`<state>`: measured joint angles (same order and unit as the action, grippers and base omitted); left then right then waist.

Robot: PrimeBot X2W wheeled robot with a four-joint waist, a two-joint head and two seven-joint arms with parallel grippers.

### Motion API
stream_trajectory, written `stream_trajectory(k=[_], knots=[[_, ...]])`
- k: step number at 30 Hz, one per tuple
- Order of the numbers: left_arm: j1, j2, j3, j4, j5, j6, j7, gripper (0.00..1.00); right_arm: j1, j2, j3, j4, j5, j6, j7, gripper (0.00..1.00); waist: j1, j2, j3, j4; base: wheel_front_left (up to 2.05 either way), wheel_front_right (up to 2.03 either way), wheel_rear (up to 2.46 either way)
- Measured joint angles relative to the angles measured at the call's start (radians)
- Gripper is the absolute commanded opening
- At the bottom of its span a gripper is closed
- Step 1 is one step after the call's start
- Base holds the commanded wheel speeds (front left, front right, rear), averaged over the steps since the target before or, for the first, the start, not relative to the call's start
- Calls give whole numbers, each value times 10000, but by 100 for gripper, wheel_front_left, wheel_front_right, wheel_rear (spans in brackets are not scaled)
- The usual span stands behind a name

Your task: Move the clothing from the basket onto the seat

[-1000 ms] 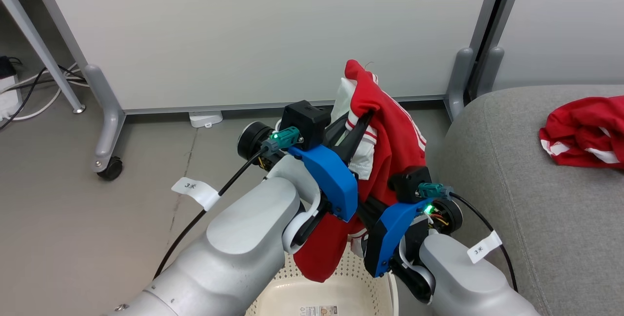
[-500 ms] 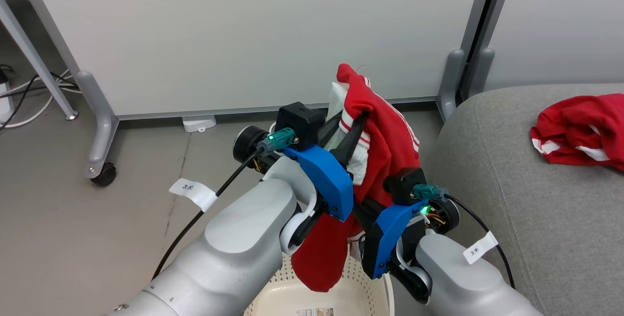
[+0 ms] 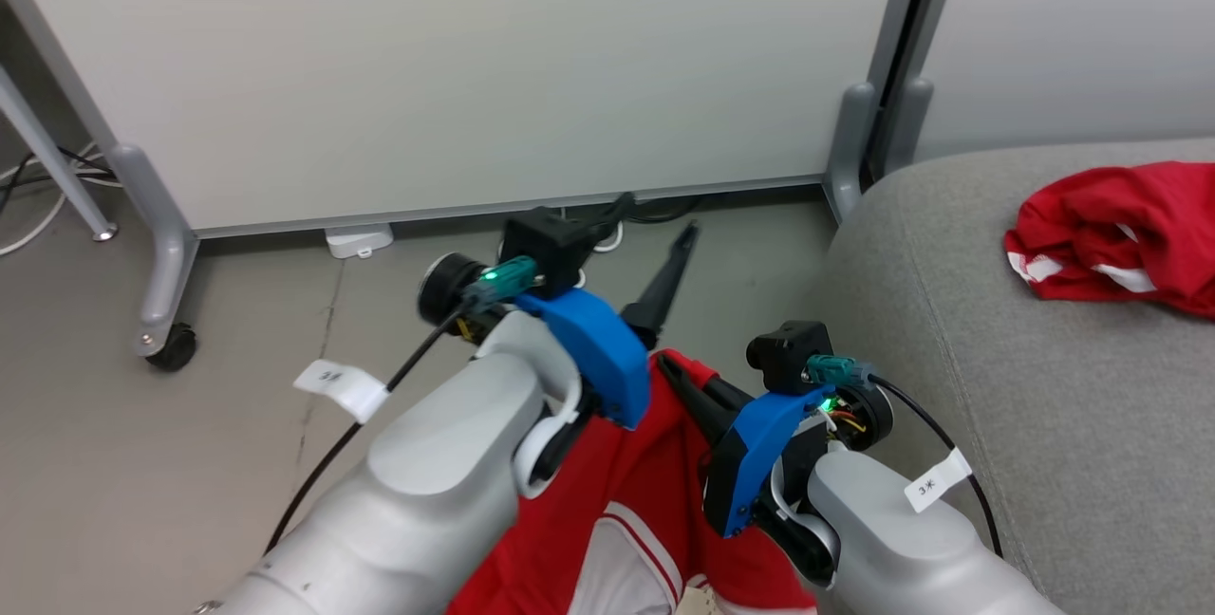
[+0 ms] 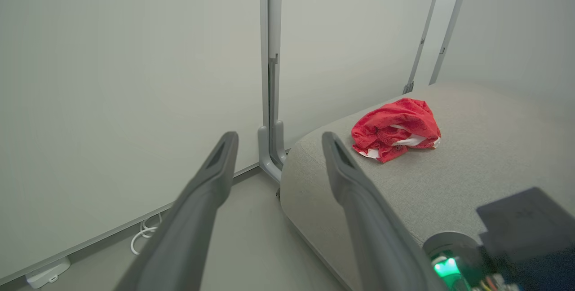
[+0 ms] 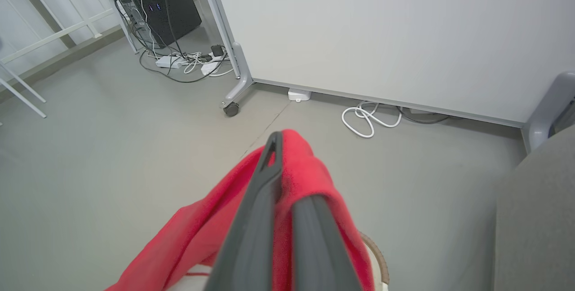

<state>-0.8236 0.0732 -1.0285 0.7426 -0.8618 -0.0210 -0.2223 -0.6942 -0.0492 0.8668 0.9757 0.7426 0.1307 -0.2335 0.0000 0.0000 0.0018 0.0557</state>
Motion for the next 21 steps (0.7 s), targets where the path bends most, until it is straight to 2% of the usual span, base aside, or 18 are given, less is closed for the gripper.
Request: stream_trajectory(k=[4, 9, 16, 21], knots=[[378, 568, 205, -125, 44, 48, -234, 100, -135, 0, -46, -240, -10, 0, -134, 0, 0, 0, 178, -308, 0, 0, 0], [1209, 1469, 849, -982, 307, 144, -380, 100, -277, 2, -272, -732, -161, -2, -234, 0, 0, 0, 489, -970, 0, 0, 0], [3282, 2619, 3133, -3335, 1423, 706, -391, 100, -399, -10, -821, -1471, -844, -2, -249, 0, 0, 0, 949, -2155, 0, 0, 0], [5037, 2800, 4784, -4669, 2266, 803, -395, 100, -176, -257, -1569, -2282, -1425, 0, -211, 0, 0, 0, 1140, -3109, 0, 0, 0]])
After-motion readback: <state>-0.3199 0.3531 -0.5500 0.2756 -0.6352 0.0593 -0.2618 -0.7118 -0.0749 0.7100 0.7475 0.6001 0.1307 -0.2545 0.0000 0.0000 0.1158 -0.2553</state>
